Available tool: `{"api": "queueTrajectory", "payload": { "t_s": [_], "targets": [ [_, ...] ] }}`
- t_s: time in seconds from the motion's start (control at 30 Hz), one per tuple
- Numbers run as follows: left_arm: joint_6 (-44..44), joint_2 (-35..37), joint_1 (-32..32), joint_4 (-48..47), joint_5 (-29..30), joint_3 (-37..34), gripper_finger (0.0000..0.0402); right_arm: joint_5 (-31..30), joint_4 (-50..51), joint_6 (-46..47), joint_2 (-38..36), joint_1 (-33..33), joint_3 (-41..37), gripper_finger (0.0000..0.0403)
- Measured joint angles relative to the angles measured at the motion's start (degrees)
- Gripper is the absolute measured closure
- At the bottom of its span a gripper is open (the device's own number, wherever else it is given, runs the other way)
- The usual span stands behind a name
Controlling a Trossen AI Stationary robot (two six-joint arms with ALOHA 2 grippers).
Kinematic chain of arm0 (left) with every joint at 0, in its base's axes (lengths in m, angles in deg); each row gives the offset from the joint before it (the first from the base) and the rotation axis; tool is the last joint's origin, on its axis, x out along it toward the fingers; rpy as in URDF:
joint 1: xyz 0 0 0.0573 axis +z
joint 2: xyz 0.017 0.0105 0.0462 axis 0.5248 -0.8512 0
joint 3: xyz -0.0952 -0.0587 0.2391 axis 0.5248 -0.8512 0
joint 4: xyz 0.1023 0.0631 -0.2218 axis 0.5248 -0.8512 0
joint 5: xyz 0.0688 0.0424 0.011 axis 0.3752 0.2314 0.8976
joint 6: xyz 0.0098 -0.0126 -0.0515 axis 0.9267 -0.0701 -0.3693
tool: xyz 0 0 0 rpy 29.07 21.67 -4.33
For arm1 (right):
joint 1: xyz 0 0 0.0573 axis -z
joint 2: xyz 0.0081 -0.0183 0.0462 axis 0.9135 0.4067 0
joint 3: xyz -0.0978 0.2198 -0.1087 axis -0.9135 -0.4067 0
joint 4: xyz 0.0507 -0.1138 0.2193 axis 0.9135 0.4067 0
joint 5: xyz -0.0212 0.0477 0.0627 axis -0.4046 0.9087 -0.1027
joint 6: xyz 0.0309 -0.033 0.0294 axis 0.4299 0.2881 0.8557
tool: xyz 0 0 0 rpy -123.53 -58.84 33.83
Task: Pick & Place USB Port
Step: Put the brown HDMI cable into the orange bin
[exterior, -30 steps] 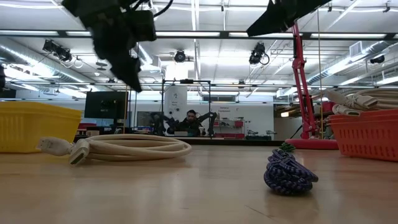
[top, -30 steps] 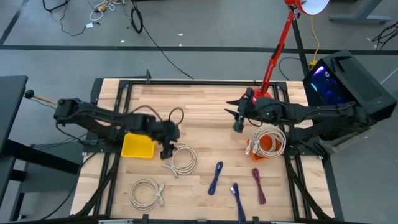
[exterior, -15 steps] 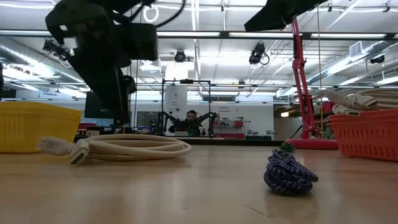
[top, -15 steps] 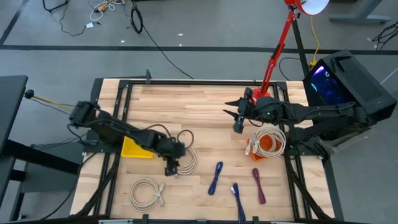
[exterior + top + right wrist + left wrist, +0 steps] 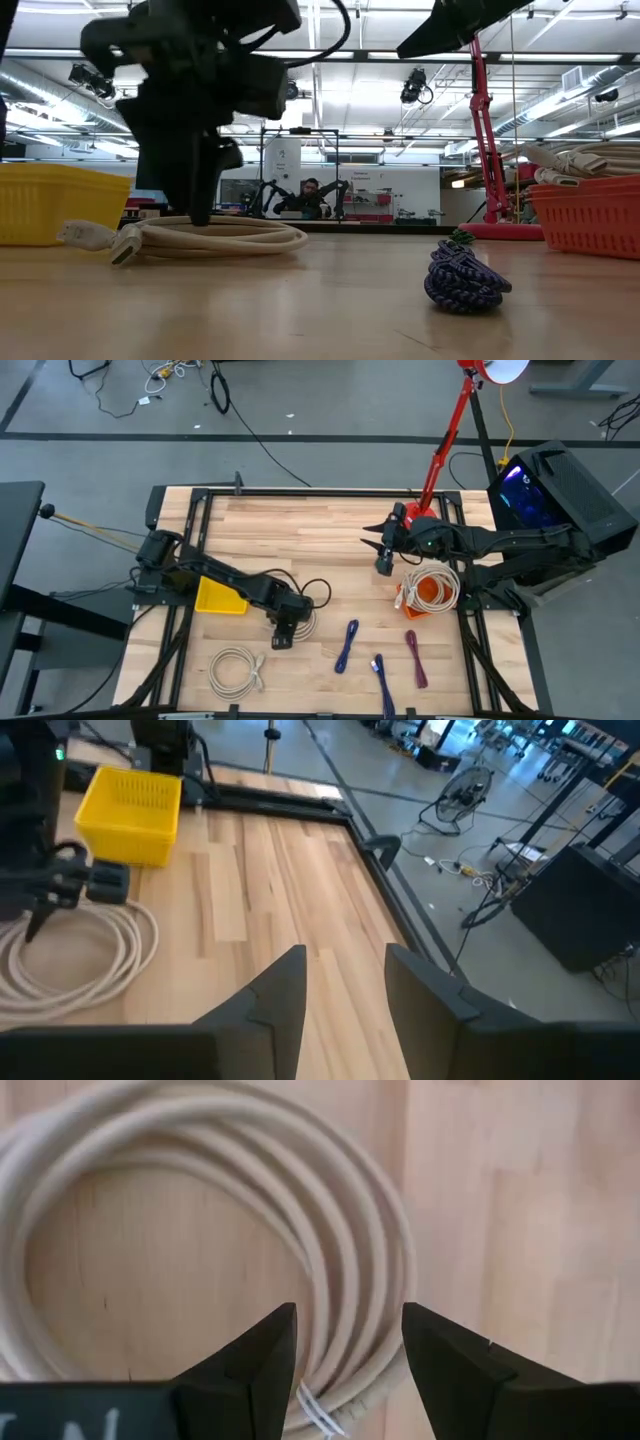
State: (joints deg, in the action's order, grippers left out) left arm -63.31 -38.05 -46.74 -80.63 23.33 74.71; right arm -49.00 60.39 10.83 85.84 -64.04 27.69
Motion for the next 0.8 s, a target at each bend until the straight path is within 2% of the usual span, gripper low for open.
{"api": "queueTrajectory", "payload": {
  "t_s": [0.17,0.57,0.8],
  "targets": [
    [0.4,0.02,-0.04,-1.5,-2.12,2.42,0.0214,0.0,0.4,-0.01,0.0,0.0,0.0,0.0263],
    [-1.06,-1.07,-0.58,-4.85,-0.57,2.34,0.0214,1.91,0.83,-0.23,0.0,0.0,0.0,0.0263],
    [-0.77,-4.04,-0.58,-4.89,-1.16,2.42,0.0214,1.92,1.03,-0.23,0.0,0.0,0.0,0.0263]
  ]
}}
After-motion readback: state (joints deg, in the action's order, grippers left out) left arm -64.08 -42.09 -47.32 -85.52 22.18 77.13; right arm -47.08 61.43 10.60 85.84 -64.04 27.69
